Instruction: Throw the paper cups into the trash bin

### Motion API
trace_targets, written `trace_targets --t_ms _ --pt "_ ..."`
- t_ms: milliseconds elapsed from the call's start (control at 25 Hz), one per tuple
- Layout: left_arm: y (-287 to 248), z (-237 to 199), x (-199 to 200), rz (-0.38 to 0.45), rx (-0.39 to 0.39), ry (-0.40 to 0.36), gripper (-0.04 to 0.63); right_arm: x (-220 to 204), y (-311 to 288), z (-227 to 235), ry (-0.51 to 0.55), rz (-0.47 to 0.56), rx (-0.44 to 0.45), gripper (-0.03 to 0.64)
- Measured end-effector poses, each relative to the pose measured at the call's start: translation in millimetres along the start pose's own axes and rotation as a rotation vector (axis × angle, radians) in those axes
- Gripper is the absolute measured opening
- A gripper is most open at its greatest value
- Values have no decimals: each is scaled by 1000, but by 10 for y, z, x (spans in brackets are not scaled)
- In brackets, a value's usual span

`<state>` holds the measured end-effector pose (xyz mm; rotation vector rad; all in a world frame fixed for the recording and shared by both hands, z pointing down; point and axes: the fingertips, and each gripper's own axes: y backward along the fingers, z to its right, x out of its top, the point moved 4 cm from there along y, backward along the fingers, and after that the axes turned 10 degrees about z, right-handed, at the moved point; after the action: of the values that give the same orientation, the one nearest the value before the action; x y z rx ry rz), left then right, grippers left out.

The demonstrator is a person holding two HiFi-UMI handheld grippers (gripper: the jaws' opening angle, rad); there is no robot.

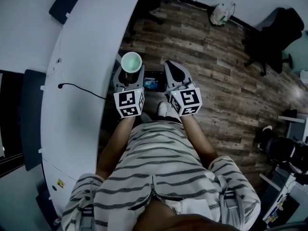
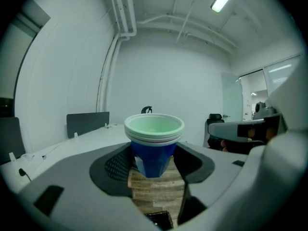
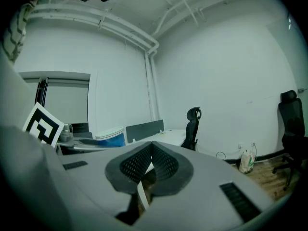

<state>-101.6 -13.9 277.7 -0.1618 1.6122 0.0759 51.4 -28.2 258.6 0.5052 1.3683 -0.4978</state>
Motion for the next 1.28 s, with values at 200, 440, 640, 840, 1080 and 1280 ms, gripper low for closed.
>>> trace_targets --t_ms 200,440,640,840,1080,1280 --pt "-22 169 -59 -23 -37 0 284 -34 106 118 -11 -11 -33 17" --pt "-54 234 -226 -65 -68 6 284 -179 166 167 -16 -41 -58 17" --pt "-39 294 -376 -104 -80 18 284 -314 189 194 -28 -69 -76 17" --pt "-41 307 -583 -141 -85 34 284 -455 172 223 -31 -91 -85 17" --pt "-58 323 -826 -189 -93 39 284 -683 156 265 -48 -133 -98 17" --pt "-86 369 -1036 -222 -104 49 284 -894 159 323 -49 -163 -119 17"
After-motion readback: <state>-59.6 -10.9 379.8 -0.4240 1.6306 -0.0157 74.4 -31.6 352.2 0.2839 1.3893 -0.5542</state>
